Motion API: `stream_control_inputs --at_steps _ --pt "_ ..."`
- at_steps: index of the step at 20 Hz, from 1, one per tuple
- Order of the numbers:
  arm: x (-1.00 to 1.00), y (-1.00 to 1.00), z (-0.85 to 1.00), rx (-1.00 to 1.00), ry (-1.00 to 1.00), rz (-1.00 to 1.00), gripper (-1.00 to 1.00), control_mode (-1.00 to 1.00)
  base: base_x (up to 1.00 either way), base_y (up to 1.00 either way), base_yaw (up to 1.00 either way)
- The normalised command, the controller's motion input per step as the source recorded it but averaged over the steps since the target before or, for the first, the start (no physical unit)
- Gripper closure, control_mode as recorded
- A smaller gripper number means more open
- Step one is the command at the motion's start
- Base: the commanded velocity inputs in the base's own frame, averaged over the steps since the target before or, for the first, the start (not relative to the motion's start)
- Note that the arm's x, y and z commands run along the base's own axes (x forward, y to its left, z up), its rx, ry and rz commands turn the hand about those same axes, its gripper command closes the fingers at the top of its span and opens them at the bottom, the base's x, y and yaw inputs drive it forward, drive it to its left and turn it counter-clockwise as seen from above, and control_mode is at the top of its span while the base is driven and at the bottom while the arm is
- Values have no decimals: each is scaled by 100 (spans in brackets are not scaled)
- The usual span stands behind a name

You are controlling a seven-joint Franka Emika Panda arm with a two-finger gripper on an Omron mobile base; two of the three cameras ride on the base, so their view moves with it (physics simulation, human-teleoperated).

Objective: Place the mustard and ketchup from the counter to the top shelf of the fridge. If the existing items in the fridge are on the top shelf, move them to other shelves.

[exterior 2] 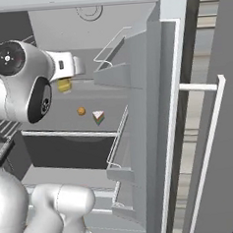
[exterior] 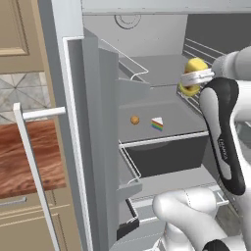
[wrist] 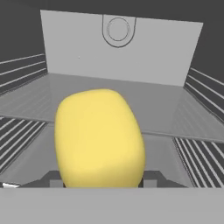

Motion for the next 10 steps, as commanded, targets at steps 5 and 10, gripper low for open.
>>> stream_control_inputs --at_steps 5,10 --pt "90 -2 15 3 0 0 100 -100 0 0 0" --pt "85 0 0 3 0 0 100 -100 0 0 0"
